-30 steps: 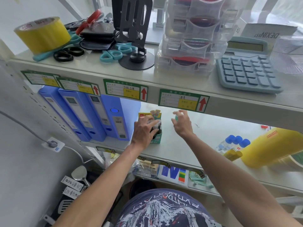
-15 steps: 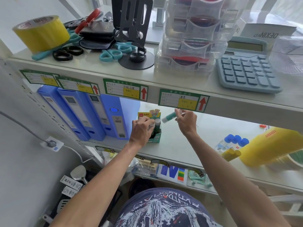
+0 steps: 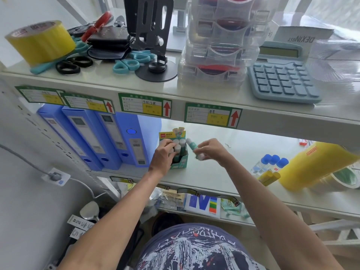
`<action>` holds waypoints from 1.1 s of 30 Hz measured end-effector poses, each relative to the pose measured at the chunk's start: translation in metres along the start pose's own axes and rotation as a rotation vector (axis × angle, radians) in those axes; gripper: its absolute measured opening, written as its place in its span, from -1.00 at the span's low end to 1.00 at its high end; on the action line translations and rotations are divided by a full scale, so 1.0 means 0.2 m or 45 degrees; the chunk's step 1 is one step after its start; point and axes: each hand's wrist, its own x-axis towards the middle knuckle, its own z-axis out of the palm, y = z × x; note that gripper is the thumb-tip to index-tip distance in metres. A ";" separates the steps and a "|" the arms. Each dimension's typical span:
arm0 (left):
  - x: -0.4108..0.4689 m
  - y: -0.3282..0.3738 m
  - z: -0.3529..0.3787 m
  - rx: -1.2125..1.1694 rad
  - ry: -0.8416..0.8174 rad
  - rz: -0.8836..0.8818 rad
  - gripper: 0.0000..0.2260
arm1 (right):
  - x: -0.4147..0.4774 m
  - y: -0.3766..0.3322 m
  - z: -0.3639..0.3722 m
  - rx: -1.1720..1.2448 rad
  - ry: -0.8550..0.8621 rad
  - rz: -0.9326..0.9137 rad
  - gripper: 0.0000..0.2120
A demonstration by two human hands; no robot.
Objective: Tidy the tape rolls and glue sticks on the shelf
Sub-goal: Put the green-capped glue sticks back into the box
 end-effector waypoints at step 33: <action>-0.27 -0.04 -0.01 0.102 0.217 -0.629 -0.76 | 0.04 -0.11 0.21 -0.613 0.158 -0.410 -0.53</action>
